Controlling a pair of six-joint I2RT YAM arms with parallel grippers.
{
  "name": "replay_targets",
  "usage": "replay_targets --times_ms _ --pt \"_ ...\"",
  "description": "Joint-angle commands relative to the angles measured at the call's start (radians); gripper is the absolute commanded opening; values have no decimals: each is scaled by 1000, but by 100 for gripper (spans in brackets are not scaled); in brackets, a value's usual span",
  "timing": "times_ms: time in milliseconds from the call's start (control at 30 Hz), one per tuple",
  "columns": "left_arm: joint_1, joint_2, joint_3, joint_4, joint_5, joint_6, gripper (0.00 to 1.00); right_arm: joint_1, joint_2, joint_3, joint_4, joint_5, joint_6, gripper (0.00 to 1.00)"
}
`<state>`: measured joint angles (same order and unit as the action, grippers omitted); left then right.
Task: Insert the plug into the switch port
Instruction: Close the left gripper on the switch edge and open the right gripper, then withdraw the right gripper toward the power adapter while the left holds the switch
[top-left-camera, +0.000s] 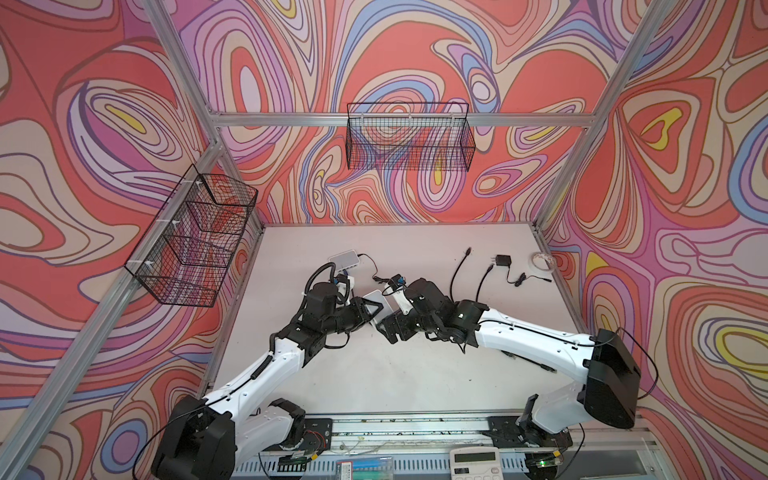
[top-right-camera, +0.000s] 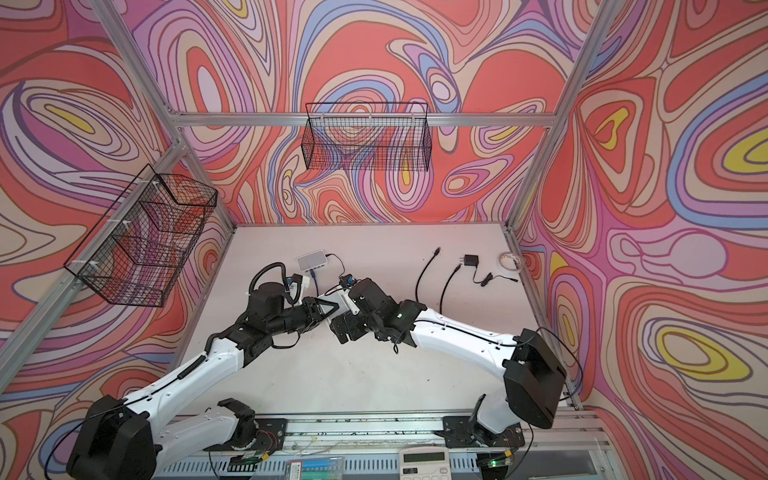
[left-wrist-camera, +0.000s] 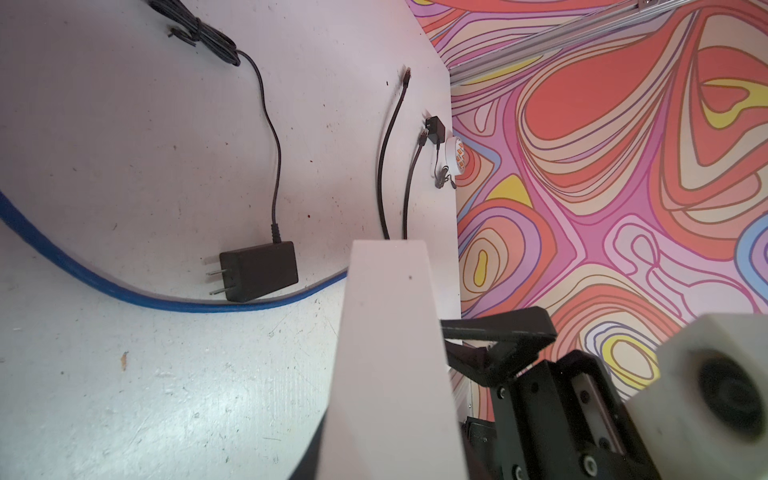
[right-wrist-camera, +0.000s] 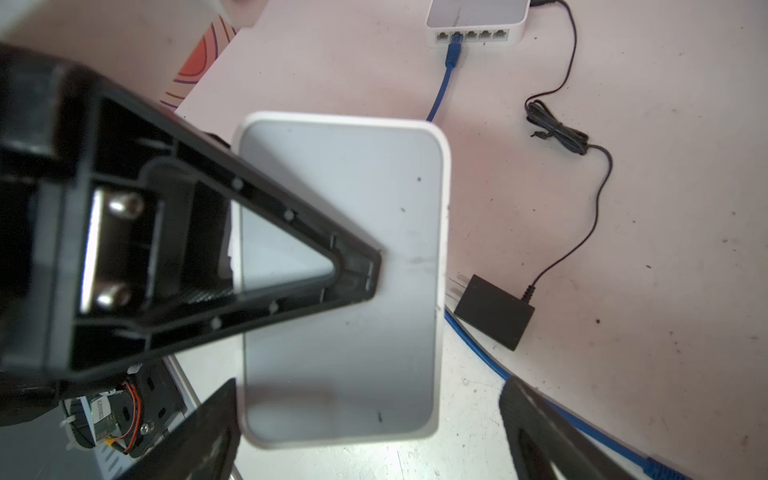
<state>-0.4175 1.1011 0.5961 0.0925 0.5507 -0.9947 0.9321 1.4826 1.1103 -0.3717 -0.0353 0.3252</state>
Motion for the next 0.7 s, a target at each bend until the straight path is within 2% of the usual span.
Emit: replay_targets --times_ms 0,100,233,433,667 --pt "28 -28 31 -39 -11 27 0 -4 -65 -53 -33 134 40 98" --pt "73 -66 24 -65 4 28 0 -37 -134 -112 -30 203 100 98" --pt "120 -133 13 -128 23 28 0 -163 -191 -158 -74 251 172 98" --pt "152 -267 13 -313 -19 52 0 -319 -151 -115 -132 238 139 98" --pt "156 -405 43 -557 -110 80 0 -588 4 12 -126 45 117 98"
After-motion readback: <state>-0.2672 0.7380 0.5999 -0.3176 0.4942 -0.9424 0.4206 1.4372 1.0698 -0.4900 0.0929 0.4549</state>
